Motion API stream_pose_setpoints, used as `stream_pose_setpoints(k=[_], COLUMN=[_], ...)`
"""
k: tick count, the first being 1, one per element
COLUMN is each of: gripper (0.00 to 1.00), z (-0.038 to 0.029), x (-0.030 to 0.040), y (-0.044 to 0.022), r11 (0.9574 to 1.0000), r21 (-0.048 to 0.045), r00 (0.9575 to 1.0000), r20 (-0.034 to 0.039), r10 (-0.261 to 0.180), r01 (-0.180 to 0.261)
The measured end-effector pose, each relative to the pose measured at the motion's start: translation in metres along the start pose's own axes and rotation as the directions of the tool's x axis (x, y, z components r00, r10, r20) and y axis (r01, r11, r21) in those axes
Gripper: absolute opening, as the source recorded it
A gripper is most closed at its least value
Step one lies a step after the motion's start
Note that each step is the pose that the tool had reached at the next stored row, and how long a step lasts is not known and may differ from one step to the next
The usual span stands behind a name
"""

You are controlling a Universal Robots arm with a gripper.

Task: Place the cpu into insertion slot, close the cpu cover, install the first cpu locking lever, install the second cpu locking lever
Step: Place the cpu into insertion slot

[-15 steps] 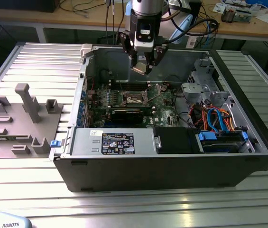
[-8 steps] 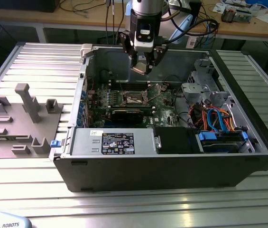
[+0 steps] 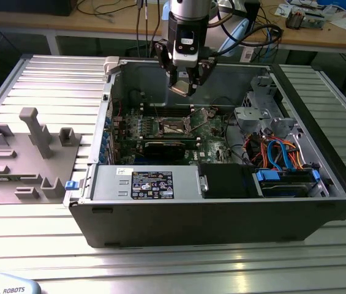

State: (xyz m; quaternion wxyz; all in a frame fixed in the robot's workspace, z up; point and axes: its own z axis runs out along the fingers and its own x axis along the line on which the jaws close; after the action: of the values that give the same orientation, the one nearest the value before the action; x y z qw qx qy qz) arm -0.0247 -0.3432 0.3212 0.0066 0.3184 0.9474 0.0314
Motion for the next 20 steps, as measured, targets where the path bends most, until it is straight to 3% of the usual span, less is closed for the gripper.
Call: stream_pose_setpoints(k=[20], gripper=[0.54], z=[0.0003], x=[0.0000], y=[0.0000], r11=[0.9999], r21=[0.0001], r00=[0.9999], r20=[0.0008], r10=[0.011], r01=[-0.011])
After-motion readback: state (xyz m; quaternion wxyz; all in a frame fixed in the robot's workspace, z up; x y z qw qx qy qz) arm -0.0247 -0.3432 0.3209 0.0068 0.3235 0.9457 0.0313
